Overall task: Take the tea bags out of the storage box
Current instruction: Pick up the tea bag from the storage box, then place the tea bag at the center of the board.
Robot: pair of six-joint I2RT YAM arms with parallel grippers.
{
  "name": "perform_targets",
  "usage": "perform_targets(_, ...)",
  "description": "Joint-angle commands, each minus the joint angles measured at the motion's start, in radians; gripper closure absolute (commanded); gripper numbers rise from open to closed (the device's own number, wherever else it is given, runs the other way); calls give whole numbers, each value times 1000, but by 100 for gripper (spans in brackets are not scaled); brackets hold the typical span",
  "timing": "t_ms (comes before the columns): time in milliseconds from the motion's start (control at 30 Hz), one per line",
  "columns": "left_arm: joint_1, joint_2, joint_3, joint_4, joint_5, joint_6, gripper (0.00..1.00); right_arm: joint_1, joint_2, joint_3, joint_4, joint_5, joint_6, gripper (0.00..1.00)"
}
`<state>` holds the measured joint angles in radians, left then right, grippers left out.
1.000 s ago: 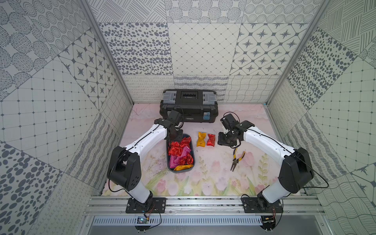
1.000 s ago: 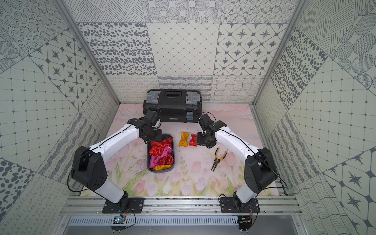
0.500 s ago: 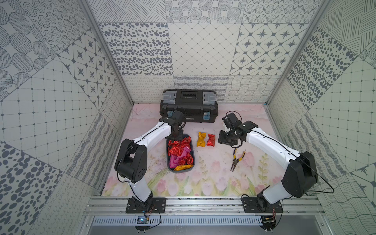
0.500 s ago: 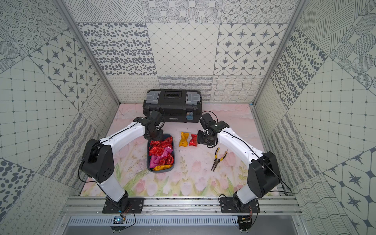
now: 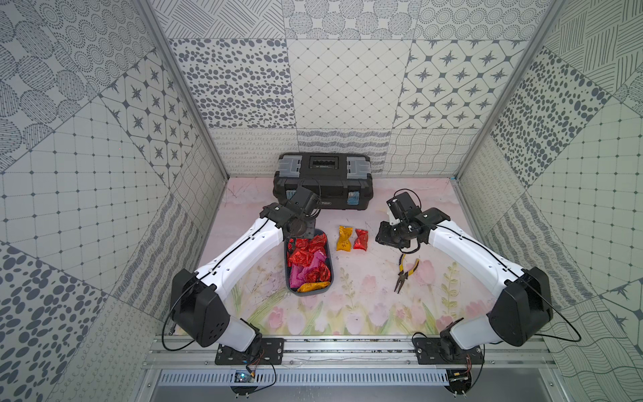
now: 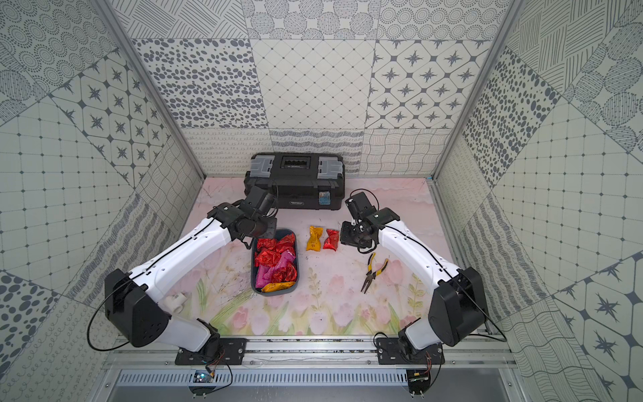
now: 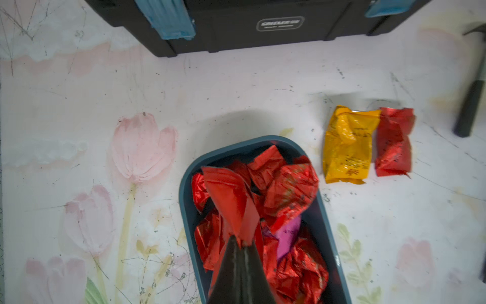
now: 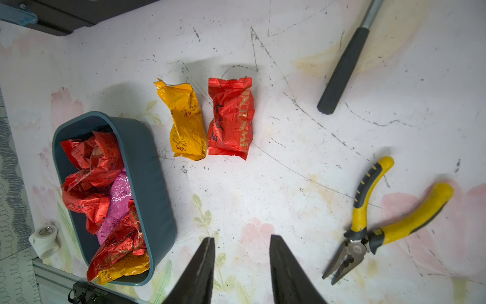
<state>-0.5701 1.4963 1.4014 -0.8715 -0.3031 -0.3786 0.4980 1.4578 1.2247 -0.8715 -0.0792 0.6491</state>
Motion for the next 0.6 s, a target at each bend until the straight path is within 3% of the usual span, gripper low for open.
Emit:
perform_targets(0, -168, 22, 64, -97, -25, -170, 100, -35, -59, -55, -19, 65, 51, 61)
perform_targets(233, -390, 219, 158, -58, 1, -268, 100, -144, -175, -185, -28, 58, 86, 61)
perform_targets(367, -435, 357, 215, -22, 32, -312, 100, -164, -226, -226, -31, 47, 80, 61)
perform_targets(567, -456, 584, 431, 26, 40, -304, 100, -175, -328, -277, -93, 76, 75, 61)
